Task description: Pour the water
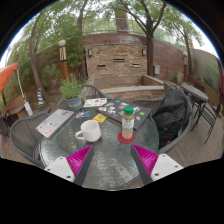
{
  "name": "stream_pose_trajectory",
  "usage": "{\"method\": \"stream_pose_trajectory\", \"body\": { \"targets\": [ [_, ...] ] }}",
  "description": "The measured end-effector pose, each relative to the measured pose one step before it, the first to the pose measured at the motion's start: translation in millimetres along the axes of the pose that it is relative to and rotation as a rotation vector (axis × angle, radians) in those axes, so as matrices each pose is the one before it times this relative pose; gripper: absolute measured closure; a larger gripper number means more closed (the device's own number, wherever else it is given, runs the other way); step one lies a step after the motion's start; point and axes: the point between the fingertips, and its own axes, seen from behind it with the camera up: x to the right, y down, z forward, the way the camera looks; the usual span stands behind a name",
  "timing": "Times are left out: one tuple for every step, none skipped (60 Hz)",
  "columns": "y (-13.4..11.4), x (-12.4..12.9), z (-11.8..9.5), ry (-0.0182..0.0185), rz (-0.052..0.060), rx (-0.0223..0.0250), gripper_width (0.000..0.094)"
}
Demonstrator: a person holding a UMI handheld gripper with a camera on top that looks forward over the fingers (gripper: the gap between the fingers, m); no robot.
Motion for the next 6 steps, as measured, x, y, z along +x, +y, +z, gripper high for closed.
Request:
{"method": "stream_pose_trajectory", "body": {
  "targets": [
    [0.49, -3.57, -9.07, 0.00606, 0.0072, -0.00016, 0.0103],
    [-0.56, -4.89, -8.59, 0.00771, 0.0062, -0.00164, 0.0105],
    [0.61, -4.95, -8.34, 0.00458, 0.0069, -0.00194, 0.0105],
    [0.18, -4.05, -8.34, 0.00336, 0.0066, -0.00116, 0.0105],
    [-0.22, -3.88, -8.42, 0.00215, 0.0065, 0.00003, 0.0105],
    [-0.35, -4.01, -8.52, 0.00134, 0.0060, 0.00052, 0.0107]
  ]
}}
